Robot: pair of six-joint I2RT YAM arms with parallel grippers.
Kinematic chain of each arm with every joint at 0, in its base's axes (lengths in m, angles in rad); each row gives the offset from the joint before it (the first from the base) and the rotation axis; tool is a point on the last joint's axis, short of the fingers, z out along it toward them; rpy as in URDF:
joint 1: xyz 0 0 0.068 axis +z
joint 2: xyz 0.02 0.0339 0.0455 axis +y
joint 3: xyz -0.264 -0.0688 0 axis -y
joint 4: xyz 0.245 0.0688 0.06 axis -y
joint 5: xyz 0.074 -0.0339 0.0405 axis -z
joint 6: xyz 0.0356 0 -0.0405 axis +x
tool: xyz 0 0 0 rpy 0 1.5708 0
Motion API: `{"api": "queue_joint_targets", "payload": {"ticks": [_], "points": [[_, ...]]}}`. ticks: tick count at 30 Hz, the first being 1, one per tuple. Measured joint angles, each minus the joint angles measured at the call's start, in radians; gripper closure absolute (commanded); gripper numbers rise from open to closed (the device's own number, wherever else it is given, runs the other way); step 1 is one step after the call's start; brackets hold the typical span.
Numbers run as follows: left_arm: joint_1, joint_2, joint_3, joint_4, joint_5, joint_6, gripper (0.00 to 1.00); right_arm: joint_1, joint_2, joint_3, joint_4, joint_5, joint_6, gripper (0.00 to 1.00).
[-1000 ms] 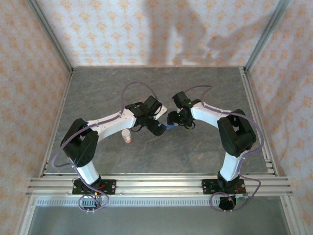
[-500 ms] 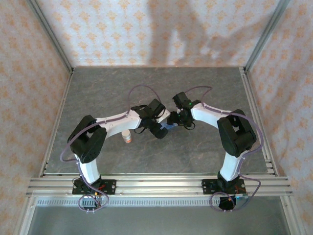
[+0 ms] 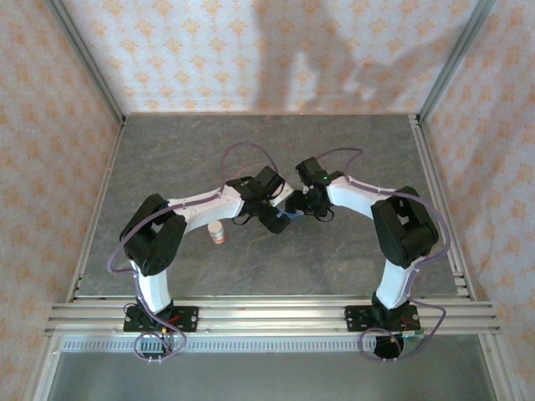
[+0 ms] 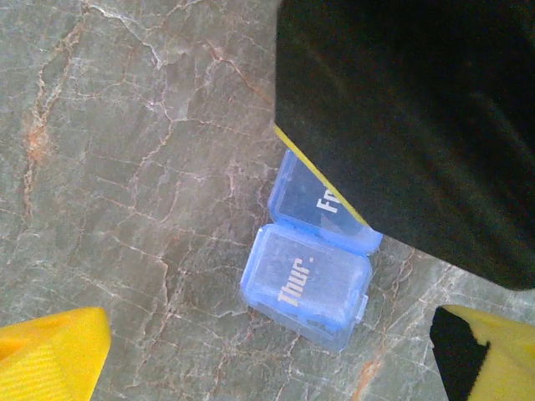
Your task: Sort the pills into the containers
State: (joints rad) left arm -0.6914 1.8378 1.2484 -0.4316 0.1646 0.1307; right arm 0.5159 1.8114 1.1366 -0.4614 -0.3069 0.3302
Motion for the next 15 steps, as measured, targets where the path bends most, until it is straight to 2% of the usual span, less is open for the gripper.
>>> {"api": "queue_joint_targets", "payload": {"ticks": [9,15], "points": [[0.065,0.000,0.001,0.002,0.003,0.002,0.00,-0.001,0.000,-0.003,0.016,-0.002,0.004,0.26],[0.077,0.000,0.001,0.006,0.013,-0.001,0.00,-0.001,0.000,-0.006,0.025,-0.005,0.010,0.26]]}}
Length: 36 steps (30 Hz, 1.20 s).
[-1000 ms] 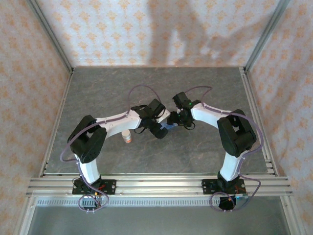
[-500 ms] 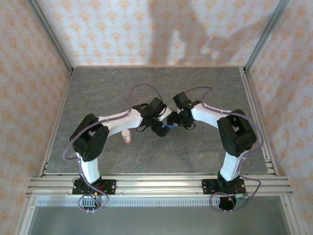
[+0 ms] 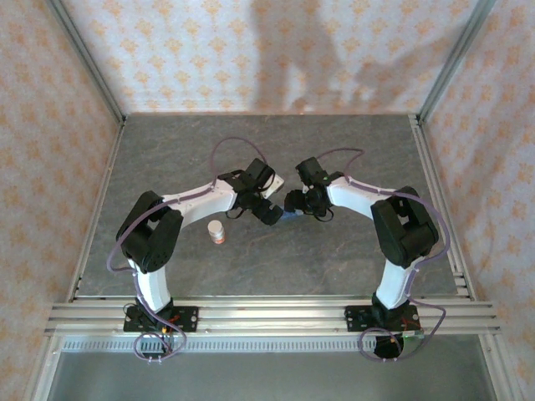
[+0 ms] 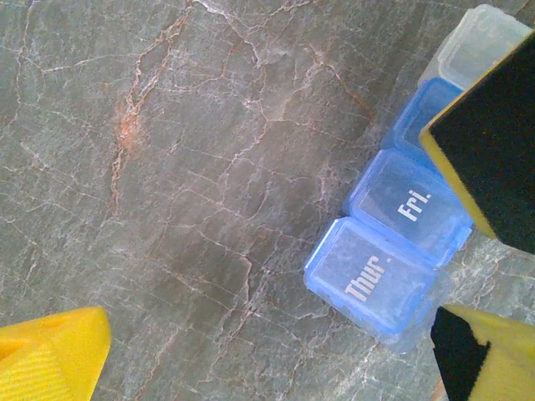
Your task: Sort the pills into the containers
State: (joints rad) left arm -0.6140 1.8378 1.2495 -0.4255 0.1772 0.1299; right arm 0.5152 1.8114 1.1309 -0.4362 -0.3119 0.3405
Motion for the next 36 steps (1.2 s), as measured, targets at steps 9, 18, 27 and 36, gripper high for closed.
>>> {"api": "queue_joint_targets", "payload": {"ticks": [9,18,27,36], "points": [[0.000,0.000,-0.012,0.026,0.000,-0.001,0.00,0.000,0.000,-0.002,0.007,-0.001,0.000,0.27],[0.004,0.000,-0.009,0.026,-0.032,0.000,0.00,0.000,0.001,-0.006,0.019,-0.003,0.001,0.27],[0.034,0.000,0.047,0.023,-0.064,0.002,0.00,0.000,0.001,-0.019,0.046,-0.011,0.008,0.27],[0.051,0.055,0.117,0.025,-0.074,0.003,0.00,-0.002,0.001,-0.029,0.063,-0.022,0.015,0.27]]}}
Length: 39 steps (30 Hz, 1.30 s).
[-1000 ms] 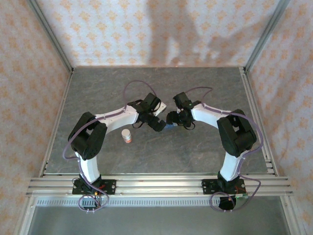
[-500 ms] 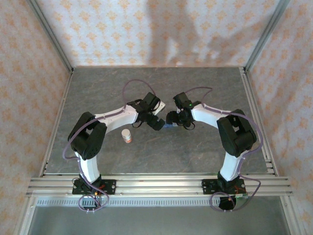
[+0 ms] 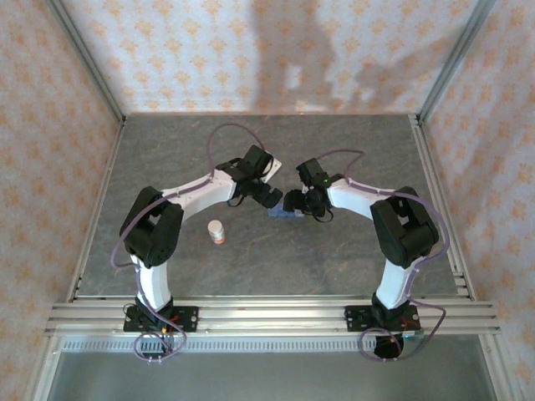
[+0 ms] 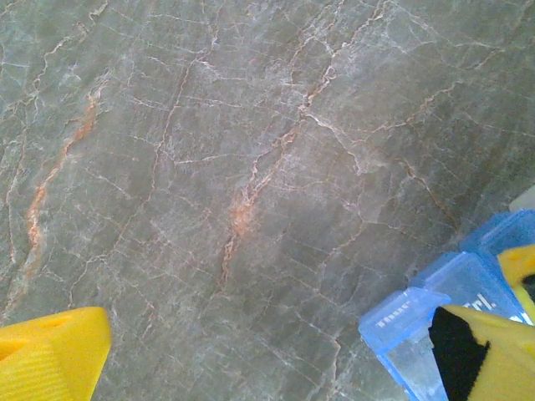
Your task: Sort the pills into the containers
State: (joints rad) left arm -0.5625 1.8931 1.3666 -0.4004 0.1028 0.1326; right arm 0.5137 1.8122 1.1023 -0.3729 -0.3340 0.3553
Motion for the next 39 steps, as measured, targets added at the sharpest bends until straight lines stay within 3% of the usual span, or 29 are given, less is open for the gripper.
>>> {"api": "queue_joint_targets", "payload": {"ticks": [9,24,33,39], "points": [[0.002,0.093,0.026,-0.003,0.001,0.000,0.00,0.000,0.000,-0.001,0.003,-0.001,0.001,0.27],[0.025,0.080,0.055,0.001,0.036,-0.064,0.00,0.000,0.013,0.042,-0.051,0.003,-0.015,0.27],[0.056,-0.108,0.042,0.037,0.051,-0.159,0.00,0.000,0.026,0.200,-0.180,0.033,-0.060,0.25],[0.110,-0.305,-0.089,0.105,0.053,-0.233,0.00,0.000,0.023,0.317,-0.226,0.045,-0.072,0.22]]}}
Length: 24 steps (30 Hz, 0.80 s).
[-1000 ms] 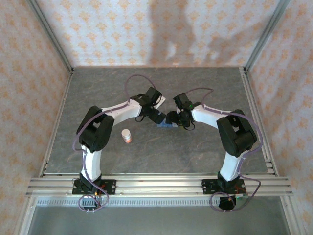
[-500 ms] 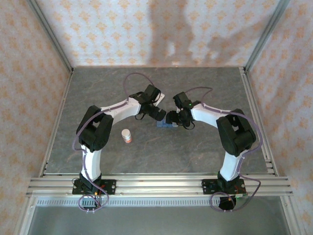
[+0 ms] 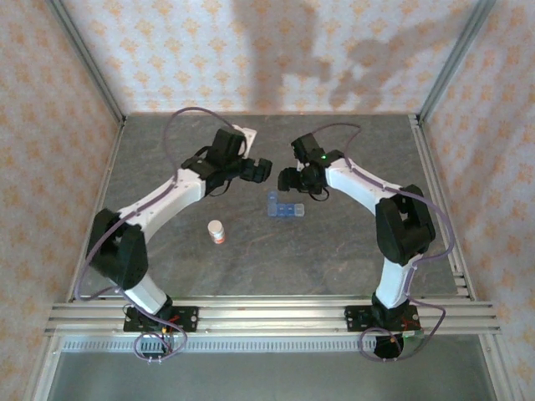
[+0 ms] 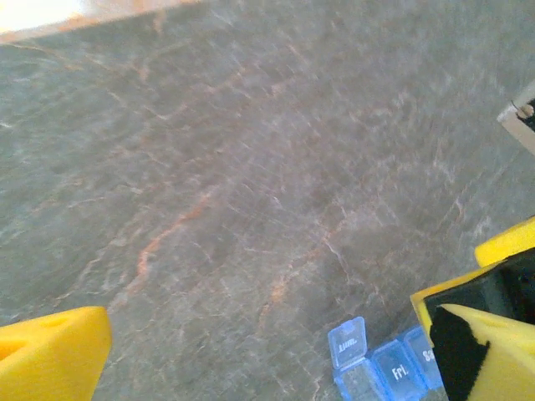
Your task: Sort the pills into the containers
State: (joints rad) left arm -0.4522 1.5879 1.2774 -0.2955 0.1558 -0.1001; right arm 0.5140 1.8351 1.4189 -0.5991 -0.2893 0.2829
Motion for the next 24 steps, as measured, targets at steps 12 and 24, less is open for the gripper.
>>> {"api": "queue_joint_targets", "payload": {"ticks": [12,24], "points": [[0.187,-0.414,-0.358,0.069,-0.008,-0.145,0.00,0.188,-0.017,0.127,-0.109,0.173,-0.023,0.01],[0.468,-0.642,-0.533,0.067,-0.020,-0.391,0.00,0.399,0.128,0.381,-0.172,0.260,-0.017,0.04]]}}
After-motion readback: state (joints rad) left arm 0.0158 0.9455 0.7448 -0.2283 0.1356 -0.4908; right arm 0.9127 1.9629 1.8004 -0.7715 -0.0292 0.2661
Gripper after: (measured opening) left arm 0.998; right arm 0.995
